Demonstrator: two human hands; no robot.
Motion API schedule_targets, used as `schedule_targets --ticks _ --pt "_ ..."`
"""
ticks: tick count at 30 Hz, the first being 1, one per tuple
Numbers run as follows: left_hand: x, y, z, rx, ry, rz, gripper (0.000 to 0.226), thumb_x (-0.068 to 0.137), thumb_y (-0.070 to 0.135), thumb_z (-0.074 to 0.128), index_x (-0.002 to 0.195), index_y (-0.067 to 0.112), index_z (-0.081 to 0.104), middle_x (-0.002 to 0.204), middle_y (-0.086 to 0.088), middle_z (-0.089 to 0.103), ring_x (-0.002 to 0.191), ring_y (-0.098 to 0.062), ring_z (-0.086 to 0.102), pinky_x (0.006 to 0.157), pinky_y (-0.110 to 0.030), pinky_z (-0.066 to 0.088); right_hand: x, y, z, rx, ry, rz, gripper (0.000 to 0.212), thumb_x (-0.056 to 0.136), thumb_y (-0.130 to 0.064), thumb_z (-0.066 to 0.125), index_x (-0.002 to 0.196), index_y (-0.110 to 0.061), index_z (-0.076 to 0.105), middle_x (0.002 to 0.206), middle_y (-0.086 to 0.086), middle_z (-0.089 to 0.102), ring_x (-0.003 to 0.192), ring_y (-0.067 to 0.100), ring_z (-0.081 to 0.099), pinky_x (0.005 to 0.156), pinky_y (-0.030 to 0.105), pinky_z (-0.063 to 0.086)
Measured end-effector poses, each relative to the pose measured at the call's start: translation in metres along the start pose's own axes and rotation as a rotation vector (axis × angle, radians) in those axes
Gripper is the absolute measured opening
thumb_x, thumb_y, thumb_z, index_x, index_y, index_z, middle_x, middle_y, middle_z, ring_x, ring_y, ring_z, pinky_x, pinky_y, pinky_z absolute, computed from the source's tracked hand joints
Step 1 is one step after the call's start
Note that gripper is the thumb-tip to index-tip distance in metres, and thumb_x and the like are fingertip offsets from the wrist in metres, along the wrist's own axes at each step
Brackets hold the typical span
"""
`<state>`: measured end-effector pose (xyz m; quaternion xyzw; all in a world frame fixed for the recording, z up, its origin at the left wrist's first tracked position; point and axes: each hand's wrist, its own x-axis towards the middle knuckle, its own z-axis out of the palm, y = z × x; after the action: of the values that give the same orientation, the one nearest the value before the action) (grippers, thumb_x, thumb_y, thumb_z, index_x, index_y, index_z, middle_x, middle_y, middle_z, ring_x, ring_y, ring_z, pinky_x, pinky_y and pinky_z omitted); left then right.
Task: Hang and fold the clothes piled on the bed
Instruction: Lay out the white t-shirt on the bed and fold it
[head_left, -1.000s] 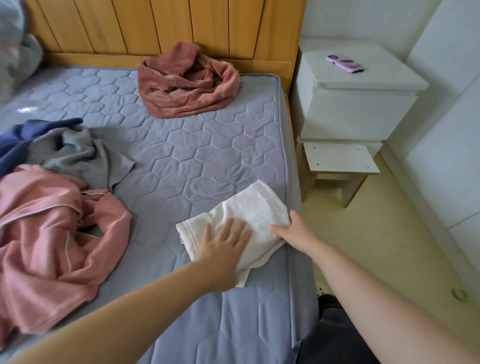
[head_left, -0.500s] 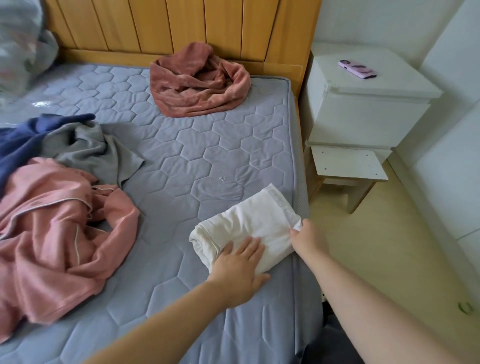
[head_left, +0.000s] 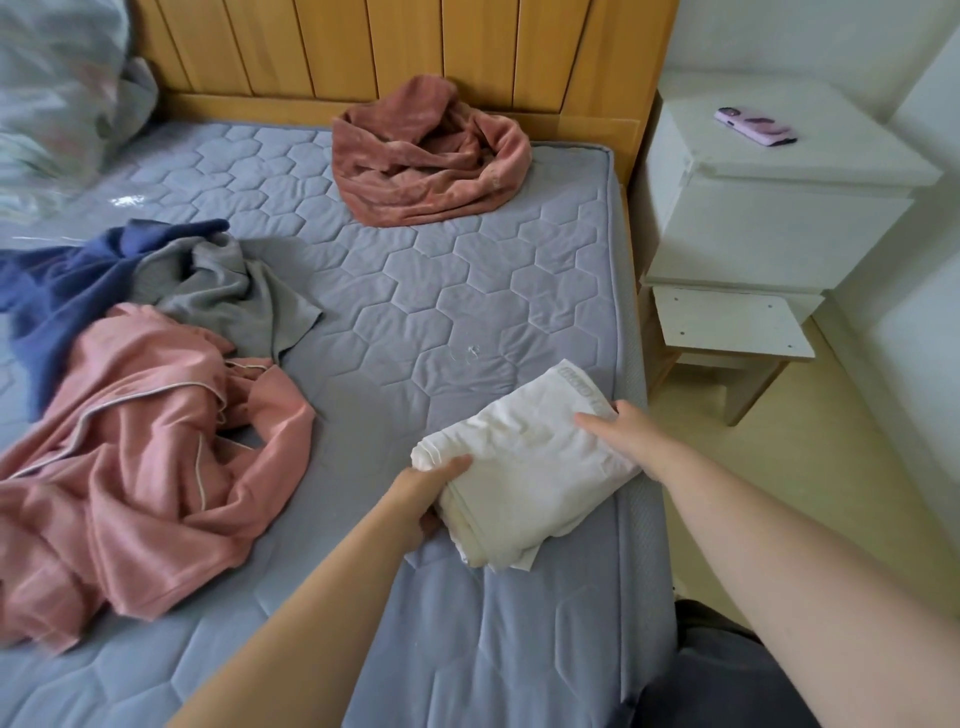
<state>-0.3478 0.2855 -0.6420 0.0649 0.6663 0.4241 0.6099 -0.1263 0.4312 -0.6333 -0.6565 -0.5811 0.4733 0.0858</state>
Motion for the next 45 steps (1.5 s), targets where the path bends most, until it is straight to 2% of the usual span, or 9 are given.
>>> schedule_targets --ticks 3,10,16,21,24,30,33,39,45 --pt "-0.011 -0.002 -0.002 -0.097 -0.189 -0.068 0.036 0.088 0.019 0.067 0.121 0.009 0.056 0.109 -0.012 0.070 0.098 -0.027 0.068 0.068 -0.038 0.056 0.000 -0.005 -0.005 0.191 -0.086 0.102 0.059 0.072 -0.041 0.080 0.113 -0.009 0.053 0.104 0.009 0.064 0.094 0.028 0.064 0.083 0.040 0.054" --pt "-0.031 0.010 0.024 -0.229 -0.228 -0.017 0.023 0.089 0.011 0.058 0.111 0.005 0.061 0.093 -0.015 0.074 0.092 -0.032 0.067 0.076 -0.043 0.052 -0.029 0.007 -0.038 0.496 -0.268 0.250 0.018 0.086 -0.024 0.067 0.099 -0.012 0.063 0.075 0.008 0.072 0.067 0.022 0.068 0.056 0.031 0.057" --pt "-0.053 0.038 0.115 -0.111 -0.331 -0.010 0.022 0.088 0.013 0.060 0.108 0.005 0.061 0.087 -0.015 0.074 0.088 -0.033 0.066 0.074 -0.046 0.051 -0.063 0.057 -0.125 0.775 -0.107 0.195 0.014 0.089 -0.022 0.060 0.099 -0.014 0.063 0.077 0.008 0.073 0.078 0.028 0.067 0.072 0.038 0.054" --pt "-0.072 0.065 0.229 0.132 -0.414 0.045 0.025 0.084 0.013 0.066 0.107 0.008 0.058 0.096 -0.015 0.069 0.089 -0.033 0.065 0.068 -0.045 0.052 -0.088 0.103 -0.220 0.928 0.012 0.193 0.012 0.092 -0.008 0.050 0.092 -0.006 0.062 0.069 0.012 0.072 0.056 0.025 0.069 0.048 0.035 0.057" --pt "-0.083 0.079 0.313 0.256 -0.443 0.109 0.034 0.084 0.012 0.068 0.115 0.006 0.058 0.104 -0.015 0.069 0.091 -0.031 0.066 0.069 -0.040 0.054 -0.098 0.131 -0.283 0.996 0.094 0.194 0.011 0.090 -0.003 0.052 0.097 -0.003 0.060 0.072 0.013 0.072 0.058 0.025 0.070 0.048 0.035 0.057" --pt "-0.138 0.102 0.465 0.427 -0.516 0.078 0.038 0.083 0.017 0.071 0.116 0.005 0.058 0.098 -0.012 0.068 0.083 -0.026 0.066 0.061 -0.035 0.052 -0.152 0.161 -0.420 0.996 0.255 0.220 0.041 0.076 -0.012 0.065 0.115 -0.004 0.058 0.094 0.016 0.069 0.082 0.033 0.067 0.066 0.041 0.057" --pt "-0.193 0.126 0.514 0.416 -0.661 -0.071 0.041 0.084 0.024 0.070 0.120 0.006 0.060 0.101 -0.012 0.070 0.088 -0.027 0.068 0.068 -0.040 0.054 -0.205 0.152 -0.487 0.970 0.373 0.241 0.030 0.086 -0.012 0.059 0.115 -0.005 0.058 0.094 0.016 0.067 0.080 0.033 0.066 0.071 0.042 0.053" --pt "-0.333 0.196 0.582 0.473 -1.132 -0.080 0.058 0.088 0.052 0.046 0.133 0.017 0.054 0.128 -0.011 0.061 0.114 -0.028 0.061 0.087 -0.042 0.051 -0.344 0.086 -0.610 1.052 0.562 0.265 0.016 0.089 -0.008 0.053 0.102 -0.003 0.060 0.082 0.013 0.067 0.069 0.030 0.063 0.053 0.034 0.055" --pt "-0.479 0.265 0.650 0.619 -1.319 0.056 0.057 0.084 0.043 0.064 0.132 0.015 0.052 0.114 -0.006 0.069 0.098 -0.024 0.068 0.075 -0.035 0.056 -0.484 0.015 -0.714 1.004 0.818 0.290 0.018 0.089 -0.009 0.053 0.104 0.000 0.059 0.081 0.014 0.063 0.069 0.031 0.060 0.055 0.034 0.053"
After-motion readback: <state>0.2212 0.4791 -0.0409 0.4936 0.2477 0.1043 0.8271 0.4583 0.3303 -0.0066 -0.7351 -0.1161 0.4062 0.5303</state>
